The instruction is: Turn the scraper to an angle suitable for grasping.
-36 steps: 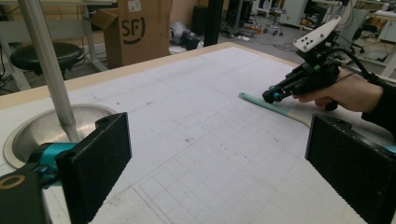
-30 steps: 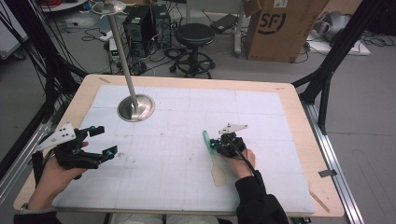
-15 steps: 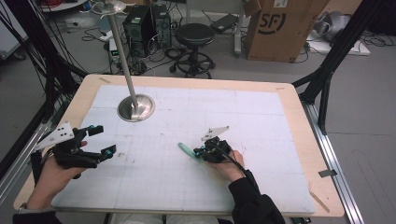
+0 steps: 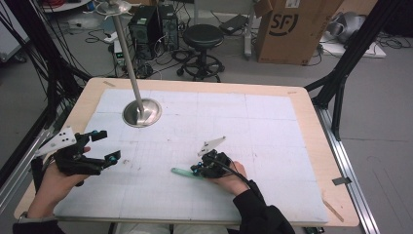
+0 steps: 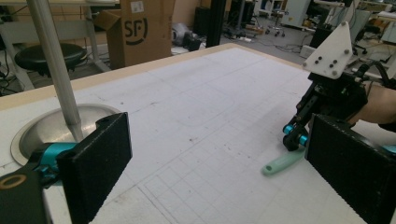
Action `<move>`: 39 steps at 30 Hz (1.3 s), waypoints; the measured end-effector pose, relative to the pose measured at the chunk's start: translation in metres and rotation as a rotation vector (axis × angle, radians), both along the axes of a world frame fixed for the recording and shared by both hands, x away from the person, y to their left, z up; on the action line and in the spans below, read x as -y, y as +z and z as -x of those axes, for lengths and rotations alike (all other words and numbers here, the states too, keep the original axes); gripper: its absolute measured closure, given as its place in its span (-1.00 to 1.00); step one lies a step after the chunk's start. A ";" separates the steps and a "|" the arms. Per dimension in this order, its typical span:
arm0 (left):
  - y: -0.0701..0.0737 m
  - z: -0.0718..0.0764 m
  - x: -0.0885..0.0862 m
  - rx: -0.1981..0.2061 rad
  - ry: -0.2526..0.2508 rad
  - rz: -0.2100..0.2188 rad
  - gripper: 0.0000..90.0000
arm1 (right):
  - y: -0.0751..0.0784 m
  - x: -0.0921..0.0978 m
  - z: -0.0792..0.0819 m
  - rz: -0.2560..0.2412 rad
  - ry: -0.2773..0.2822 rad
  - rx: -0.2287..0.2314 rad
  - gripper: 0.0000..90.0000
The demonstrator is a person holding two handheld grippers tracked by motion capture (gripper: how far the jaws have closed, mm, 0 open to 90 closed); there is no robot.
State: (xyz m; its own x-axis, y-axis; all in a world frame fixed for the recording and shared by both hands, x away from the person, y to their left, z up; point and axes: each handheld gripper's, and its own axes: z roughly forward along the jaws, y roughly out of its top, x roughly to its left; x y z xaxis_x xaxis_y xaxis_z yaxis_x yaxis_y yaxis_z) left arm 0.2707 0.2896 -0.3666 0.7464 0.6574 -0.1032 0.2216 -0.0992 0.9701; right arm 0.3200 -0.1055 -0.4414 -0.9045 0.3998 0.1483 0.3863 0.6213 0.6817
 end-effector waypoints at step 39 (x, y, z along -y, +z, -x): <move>0.005 0.012 -0.007 0.022 0.024 -0.014 -0.82 | 0.047 0.034 -0.002 -0.061 0.135 0.011 -0.73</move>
State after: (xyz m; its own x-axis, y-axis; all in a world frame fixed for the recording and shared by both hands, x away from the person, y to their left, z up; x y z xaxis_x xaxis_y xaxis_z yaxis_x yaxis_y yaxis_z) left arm 0.2589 0.2968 -0.3613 0.7325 0.6764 -0.0778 0.2030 -0.1079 0.9732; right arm 0.3216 -0.1398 -0.3939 -0.9512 0.2649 0.1582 0.2943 0.6247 0.7232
